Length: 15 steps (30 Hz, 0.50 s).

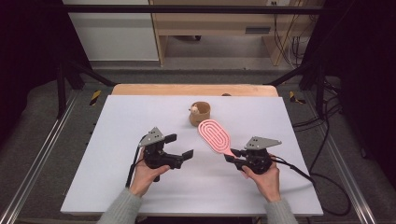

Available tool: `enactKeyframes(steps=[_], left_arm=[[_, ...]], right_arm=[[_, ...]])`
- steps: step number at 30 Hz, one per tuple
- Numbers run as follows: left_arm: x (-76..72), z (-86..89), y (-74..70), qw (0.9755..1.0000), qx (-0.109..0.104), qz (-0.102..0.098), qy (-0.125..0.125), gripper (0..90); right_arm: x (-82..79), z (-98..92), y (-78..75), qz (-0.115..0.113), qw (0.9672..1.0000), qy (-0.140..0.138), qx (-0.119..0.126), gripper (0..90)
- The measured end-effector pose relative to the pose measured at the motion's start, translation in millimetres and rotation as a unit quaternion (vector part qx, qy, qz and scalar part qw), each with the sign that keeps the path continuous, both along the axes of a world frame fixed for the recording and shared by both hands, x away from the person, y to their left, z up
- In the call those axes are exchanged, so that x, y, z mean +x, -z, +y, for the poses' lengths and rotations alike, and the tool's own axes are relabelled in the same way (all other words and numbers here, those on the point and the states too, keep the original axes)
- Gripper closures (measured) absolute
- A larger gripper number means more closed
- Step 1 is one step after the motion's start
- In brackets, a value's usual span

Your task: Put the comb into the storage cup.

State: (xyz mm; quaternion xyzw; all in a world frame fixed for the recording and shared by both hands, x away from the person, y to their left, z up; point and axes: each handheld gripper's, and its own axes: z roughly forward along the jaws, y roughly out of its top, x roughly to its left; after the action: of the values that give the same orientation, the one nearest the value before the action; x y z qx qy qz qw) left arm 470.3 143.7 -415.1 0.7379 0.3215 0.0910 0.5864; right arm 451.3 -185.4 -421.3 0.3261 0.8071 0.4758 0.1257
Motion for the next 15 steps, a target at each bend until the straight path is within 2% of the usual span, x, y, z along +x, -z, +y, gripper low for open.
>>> enactKeyframes(steps=[15], left_arm=[[0.9,-11.4,-0.6,0.9999,-0.012,0.002,0.001,2.2]], right_arm=[[-0.6,3.7,-0.2,-0.005,1.0,-0.004,-0.002,69.6]])
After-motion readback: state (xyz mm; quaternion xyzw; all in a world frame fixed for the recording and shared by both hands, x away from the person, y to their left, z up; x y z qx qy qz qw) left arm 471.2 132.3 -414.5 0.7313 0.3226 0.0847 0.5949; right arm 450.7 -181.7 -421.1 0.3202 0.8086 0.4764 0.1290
